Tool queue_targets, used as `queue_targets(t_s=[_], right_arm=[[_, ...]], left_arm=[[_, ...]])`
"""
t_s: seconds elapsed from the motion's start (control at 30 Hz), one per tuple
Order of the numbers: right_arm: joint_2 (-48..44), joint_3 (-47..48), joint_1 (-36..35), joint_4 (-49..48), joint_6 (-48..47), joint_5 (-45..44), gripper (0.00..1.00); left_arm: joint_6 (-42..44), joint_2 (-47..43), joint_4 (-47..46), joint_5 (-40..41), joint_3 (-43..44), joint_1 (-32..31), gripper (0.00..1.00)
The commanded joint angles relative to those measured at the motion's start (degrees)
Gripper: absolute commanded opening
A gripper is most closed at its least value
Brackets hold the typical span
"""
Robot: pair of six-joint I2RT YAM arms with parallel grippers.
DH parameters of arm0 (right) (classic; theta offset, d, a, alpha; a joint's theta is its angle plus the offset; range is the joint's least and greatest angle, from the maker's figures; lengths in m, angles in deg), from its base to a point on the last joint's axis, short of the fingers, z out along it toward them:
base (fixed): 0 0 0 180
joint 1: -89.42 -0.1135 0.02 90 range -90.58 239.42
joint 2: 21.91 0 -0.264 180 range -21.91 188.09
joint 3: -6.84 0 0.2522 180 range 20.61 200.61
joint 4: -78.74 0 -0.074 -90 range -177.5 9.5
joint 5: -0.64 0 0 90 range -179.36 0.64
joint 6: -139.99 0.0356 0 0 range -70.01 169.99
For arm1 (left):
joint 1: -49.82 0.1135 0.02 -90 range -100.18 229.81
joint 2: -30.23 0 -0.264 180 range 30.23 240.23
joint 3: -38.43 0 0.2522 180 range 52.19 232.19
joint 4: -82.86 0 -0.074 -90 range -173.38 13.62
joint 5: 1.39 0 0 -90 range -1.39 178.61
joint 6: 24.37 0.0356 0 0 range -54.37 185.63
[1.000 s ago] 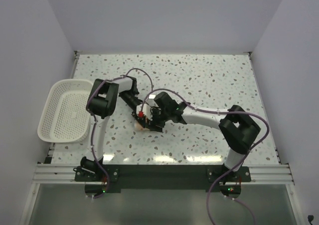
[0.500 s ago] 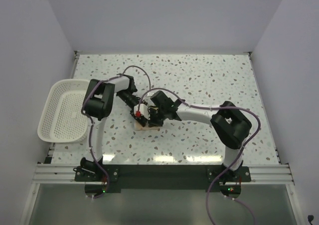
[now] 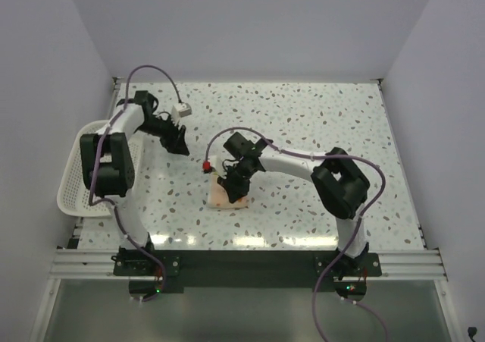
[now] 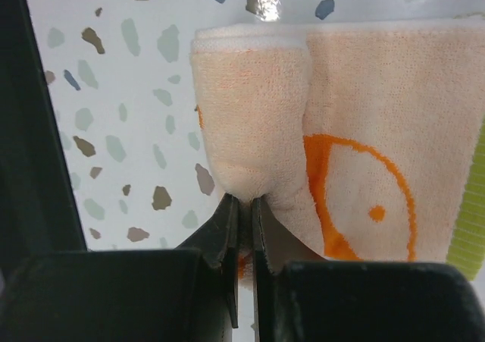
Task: Roll the towels
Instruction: Roll the towel
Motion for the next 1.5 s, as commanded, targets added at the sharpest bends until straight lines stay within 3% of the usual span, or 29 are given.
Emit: queue_targets(t_s=[0.0, 0.1, 0.27, 0.37, 0.4, 0.57, 0.7, 0.83, 1.17, 1.47], right_arm=[[6.71, 5.13, 0.25, 10.88, 4.89, 5.39, 0.00], [10.76, 10.40, 0.61, 15.19, 6.30, 9.25, 0.00], [18.76, 16.47, 2.63, 19.23, 9.12, 15.85, 0.00], [24.12, 21.21, 3.24, 23.98, 8.95, 18.58, 0.00], [25.18, 22.36, 3.42, 24.94, 9.12, 19.19, 0.00], [30.53, 25.53, 5.44, 25.04, 12.72, 22.10, 0.00], [33.61, 27.03, 7.20, 24.95, 14.57, 22.98, 0.00], [36.17, 28.69, 8.08, 25.39, 14.92, 22.71, 0.00], [40.83, 31.95, 8.87, 25.48, 15.45, 21.66, 0.00], [41.36, 31.51, 10.01, 24.07, 15.54, 19.99, 0.00]], left_arm=[[-5.18, -10.03, -11.36, -0.07, -5.61, 3.48, 0.62], [-7.85, -19.96, -20.77, 0.80, -14.05, 5.69, 0.62], [-6.45, -35.70, -30.09, 5.55, -28.29, 3.32, 0.63], [-2.94, -44.04, -32.99, 10.46, -35.84, -1.86, 0.63], [-2.06, -46.61, -34.14, 13.87, -38.21, -6.14, 0.64], [2.78, -58.66, -36.80, 18.03, -50.80, -18.11, 0.69], [2.44, -59.29, -35.90, 22.33, -53.52, -29.17, 0.70], [1.65, -58.24, -40.20, 26.65, -56.07, -35.61, 0.69], [7.44, -46.73, -47.51, 28.76, -56.69, -38.26, 0.67], [8.41, -48.03, -42.41, 23.84, -55.81, -39.05, 0.66]])
